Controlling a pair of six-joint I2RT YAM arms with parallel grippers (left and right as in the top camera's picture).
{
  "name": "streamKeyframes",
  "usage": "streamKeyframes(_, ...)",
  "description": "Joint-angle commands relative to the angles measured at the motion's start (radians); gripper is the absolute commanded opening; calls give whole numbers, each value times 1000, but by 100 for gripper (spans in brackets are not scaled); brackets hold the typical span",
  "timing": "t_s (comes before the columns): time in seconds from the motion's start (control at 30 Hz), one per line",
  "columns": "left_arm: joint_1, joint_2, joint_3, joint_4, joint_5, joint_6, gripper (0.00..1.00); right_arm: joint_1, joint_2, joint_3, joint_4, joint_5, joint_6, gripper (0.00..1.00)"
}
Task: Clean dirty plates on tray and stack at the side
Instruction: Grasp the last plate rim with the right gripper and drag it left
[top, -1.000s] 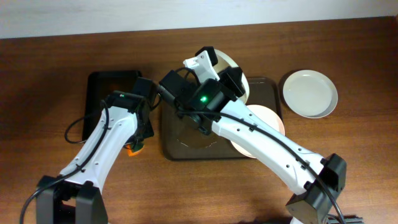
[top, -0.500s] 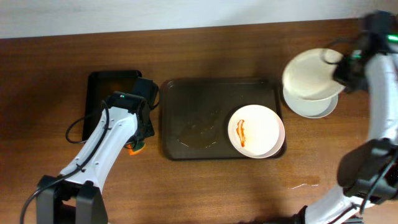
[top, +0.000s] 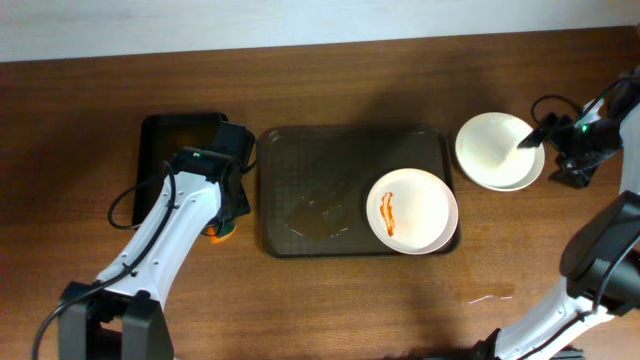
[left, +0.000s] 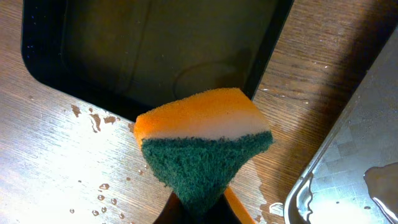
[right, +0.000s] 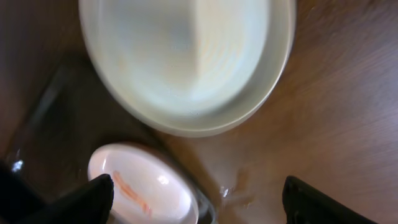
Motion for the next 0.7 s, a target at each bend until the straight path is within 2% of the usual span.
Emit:
streamKeyframes(0.0, 3, -3, -4, -6, 31, 11, 0, 43, -146, 5, -135, -60, -95, 87)
streamKeyframes(0.1, 3, -3, -4, 22, 58, 11, 0, 125, -238, 1, -273, -26, -166, 87)
streamKeyframes(0.17, 3, -3, -4, 34, 126, 11, 0, 214, -303, -56, -287, -13, -165, 87)
streamKeyframes(0.2, 3, -3, -4, 34, 144, 11, 0, 245, -339, -101, -274, 3, -137, 87)
streamKeyframes(0.3, 3, -3, -4, 34, 147, 30, 0, 306, -449, -300, -71, 191, 16, 87)
streamKeyframes(0.33, 3, -3, -4, 33, 148, 39, 0, 314, -460, -389, 33, 230, 26, 81)
streamKeyframes(0.37, 3, -3, -4, 34, 148, 39, 0, 314, -449, -467, 122, 217, 26, 65)
streamKeyframes(0.4, 3, -3, -4, 38, 152, 38, 0, 315, -435, -524, 187, 184, 21, 54)
streamKeyframes(0.47, 3, -3, -4, 55, 186, 38, 0, 330, -399, -594, 262, 122, -9, 52)
streamKeyframes(0.5, 3, -3, -4, 60, 198, 38, 0, 354, -358, -617, 283, 128, -8, 44)
streamKeyframes(0.67, 3, -3, -4, 68, 200, 39, 0, 423, -196, -621, 317, 216, 117, 43)
